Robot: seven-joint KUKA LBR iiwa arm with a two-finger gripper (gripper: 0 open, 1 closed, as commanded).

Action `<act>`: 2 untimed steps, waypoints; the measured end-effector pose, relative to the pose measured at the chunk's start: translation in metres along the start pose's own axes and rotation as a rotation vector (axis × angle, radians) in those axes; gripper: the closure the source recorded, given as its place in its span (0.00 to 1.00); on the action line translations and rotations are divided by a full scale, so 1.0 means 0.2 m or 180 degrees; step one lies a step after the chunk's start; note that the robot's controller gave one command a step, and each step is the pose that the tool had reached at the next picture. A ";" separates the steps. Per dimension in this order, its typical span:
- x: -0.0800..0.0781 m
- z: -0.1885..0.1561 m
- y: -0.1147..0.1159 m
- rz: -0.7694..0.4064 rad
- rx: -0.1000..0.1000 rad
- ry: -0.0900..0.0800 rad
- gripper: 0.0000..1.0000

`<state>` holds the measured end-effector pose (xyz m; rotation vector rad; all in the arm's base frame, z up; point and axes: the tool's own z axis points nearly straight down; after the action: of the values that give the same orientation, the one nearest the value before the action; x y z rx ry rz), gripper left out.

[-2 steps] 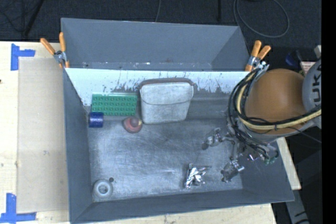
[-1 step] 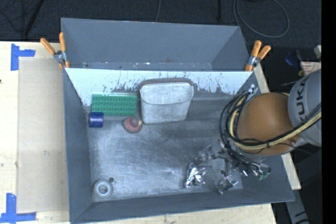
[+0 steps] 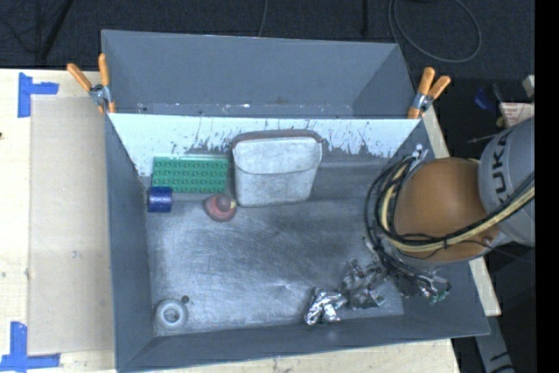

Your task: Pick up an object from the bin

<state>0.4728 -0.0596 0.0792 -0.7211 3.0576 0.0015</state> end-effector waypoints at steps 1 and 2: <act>-0.02 -0.01 -0.01 0.0000 0.0019 -0.0049 0.00; -0.16 0.01 0.28 -0.0484 0.0038 -0.0068 0.00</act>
Offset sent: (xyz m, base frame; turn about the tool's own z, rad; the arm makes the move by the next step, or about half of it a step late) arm 0.0000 0.0000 0.0000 0.0000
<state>0.4762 0.0038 0.0775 -0.9439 2.9716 -0.0088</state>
